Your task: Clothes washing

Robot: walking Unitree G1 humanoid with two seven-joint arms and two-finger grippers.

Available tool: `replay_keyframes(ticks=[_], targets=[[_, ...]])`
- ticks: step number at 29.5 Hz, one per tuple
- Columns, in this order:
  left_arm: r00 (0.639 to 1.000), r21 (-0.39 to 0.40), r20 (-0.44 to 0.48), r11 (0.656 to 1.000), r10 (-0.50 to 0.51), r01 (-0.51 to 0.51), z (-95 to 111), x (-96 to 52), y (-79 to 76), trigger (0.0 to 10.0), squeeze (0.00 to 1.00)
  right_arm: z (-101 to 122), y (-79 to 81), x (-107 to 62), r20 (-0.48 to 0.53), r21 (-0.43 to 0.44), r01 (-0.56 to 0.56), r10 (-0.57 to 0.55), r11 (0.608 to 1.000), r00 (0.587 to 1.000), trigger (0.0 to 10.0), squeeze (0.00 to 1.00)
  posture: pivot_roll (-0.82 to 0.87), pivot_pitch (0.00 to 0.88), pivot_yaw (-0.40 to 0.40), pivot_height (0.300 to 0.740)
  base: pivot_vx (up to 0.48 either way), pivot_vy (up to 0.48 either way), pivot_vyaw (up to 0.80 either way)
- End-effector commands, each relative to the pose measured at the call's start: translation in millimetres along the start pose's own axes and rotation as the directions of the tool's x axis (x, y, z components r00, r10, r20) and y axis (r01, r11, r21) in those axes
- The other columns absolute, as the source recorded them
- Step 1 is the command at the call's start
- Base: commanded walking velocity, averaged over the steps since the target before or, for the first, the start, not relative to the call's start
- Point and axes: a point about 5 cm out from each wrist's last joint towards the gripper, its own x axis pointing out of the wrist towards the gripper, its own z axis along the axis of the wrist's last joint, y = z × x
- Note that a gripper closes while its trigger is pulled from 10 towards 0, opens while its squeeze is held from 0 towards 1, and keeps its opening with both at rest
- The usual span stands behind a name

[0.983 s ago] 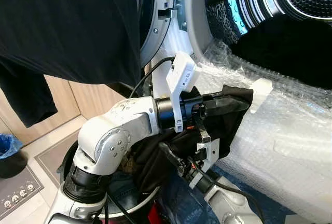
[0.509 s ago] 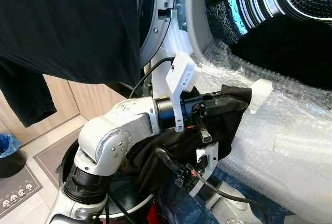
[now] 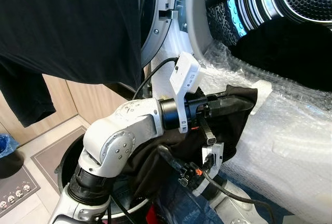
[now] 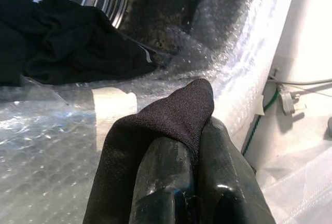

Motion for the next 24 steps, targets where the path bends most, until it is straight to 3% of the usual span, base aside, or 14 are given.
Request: replay_keyframes(ticks=[1, 8, 9, 10, 11, 16, 23, 24], targets=[[1.0, 0.029, -0.009, 0.999, -0.013, 0.014, -0.6, 1.7, -1.9, 10.0, 0.0, 10.4, 4.2, 1.3, 0.031, -0.025, -0.029, 0.03, 0.999, 0.999, 0.0, 0.0, 0.13, 0.0, -0.047, 0.74, 0.0, 0.0, 0.0], [1.0, 0.052, -0.004, 0.999, -0.005, 0.005, -2.3, 3.8, -2.0, 10.0, 0.0, 9.2, 3.8, -2.5, 0.019, -0.008, -0.027, 0.028, 1.0, 0.999, 0.0, 0.0, 0.12, 0.0, -0.058, 0.74, 0.0, 0.0, 0.0], [1.0, 0.053, -0.004, 0.999, -0.006, 0.007, -2.1, 2.5, -2.5, 10.0, 0.42, 9.2, 4.7, -2.5, 0.019, -0.004, -0.03, 0.03, 1.0, 0.999, 0.0, 0.0, 0.12, 0.0, -0.058, 0.74, 0.0, 0.0, 0.0], [1.0, 0.053, -0.004, 0.999, -0.006, 0.007, -2.1, 2.5, -2.5, 10.0, 0.42, 9.2, 4.7, -2.5, 0.019, -0.004, -0.03, 0.03, 1.0, 0.999, 0.0, 0.0, 0.12, 0.0, -0.058, 0.74, 0.0, 0.0, 0.0], [1.0, 0.056, -0.004, 0.998, -0.005, 0.005, -1.9, 1.6, -2.4, 10.0, 1.0, 9.3, 4.5, -2.2, 0.02, -0.002, -0.026, 0.026, 1.0, 0.999, 0.0, 0.0, 0.14, 0.0, -0.061, 0.74, 0.0, 0.0, 0.0], [0.999, 0.07, 0.007, 0.997, 0.044, -0.045, 1.8, -8.8, 5.0, 10.0, 1.0, 10.8, 10.4, -3.7, 0.036, 0.039, -0.084, 0.083, 0.996, 0.996, 0.0, 0.0, 0.14, 0.0, -0.065, 0.74, 0.0, 0.0, 0.0], [0.999, 0.073, 0.008, 0.996, 0.044, -0.044, 1.5, -8.6, 5.2, 10.0, 1.0, 11.0, 10.4, -3.9, 0.035, 0.041, -0.084, 0.083, 0.996, 0.996, 0.0, 0.0, 0.14, 0.0, -0.065, 0.74, 0.0, 0.0, 0.0], [0.993, 0.111, -0.056, 0.989, 0.105, -0.099, -1.0, -34.7, 8.6, 10.0, 1.0, 14.2, 9.2, -13.1, 0.032, 0.041, -0.096, 0.094, 0.995, 0.995, 0.0, 0.0, 0.16, 0.017, -0.06, 0.74, 0.0, 0.0, 0.0]])
